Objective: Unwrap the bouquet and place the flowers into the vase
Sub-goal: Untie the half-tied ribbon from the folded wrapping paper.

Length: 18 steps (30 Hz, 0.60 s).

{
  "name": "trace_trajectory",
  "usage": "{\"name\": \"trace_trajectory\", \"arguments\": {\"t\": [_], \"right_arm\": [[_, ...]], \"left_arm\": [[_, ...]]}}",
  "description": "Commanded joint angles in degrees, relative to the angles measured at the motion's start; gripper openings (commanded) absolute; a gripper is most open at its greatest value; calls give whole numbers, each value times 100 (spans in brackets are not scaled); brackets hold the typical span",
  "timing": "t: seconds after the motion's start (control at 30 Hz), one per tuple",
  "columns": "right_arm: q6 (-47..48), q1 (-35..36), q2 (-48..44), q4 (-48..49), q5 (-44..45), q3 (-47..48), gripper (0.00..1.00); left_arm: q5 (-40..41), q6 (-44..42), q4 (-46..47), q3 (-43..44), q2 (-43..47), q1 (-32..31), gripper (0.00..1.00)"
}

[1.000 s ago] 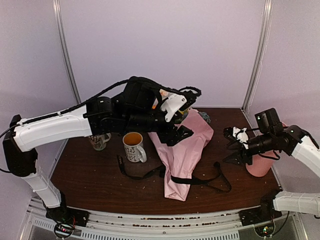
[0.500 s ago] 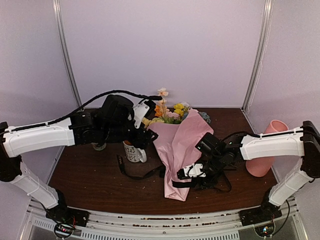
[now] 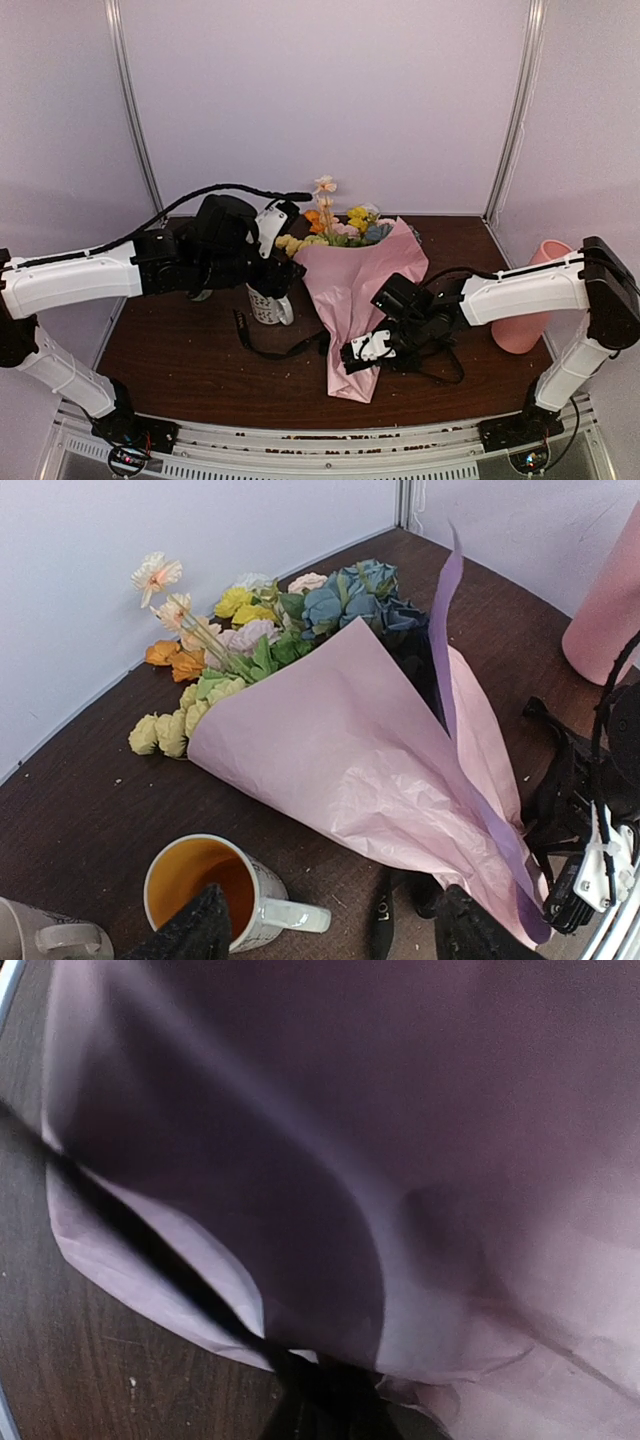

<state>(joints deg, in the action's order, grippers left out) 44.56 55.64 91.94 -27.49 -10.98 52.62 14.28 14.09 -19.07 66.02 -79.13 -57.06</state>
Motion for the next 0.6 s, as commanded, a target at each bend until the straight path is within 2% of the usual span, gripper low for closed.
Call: {"name": "trace_trajectory", "arguments": {"t": [0.0,0.13,0.2,0.33,0.53,0.57], "right_arm": [[-78,37,-280,-201,412,42,10],[-140,10,-1025,-540,554,-280,8],[-207,-73,-1440,-737,556,-444,3],[-294,-470,-2227,-1067,483,-856,0],[-72,-1849,-3317,-1597,479,-1412,0],[-31,-2057,-3458,-1689,472,-1428,6]], "left_arm": [[62,-44,325,149,-71,46,73],[2,-140,346,181,-115,46,73],[-51,-208,405,210,-191,50,73],[-471,-304,374,604,-715,72,72],[-329,-218,-22,1276,-1615,195,62],[-356,-210,-34,1335,-1747,243,59]]}}
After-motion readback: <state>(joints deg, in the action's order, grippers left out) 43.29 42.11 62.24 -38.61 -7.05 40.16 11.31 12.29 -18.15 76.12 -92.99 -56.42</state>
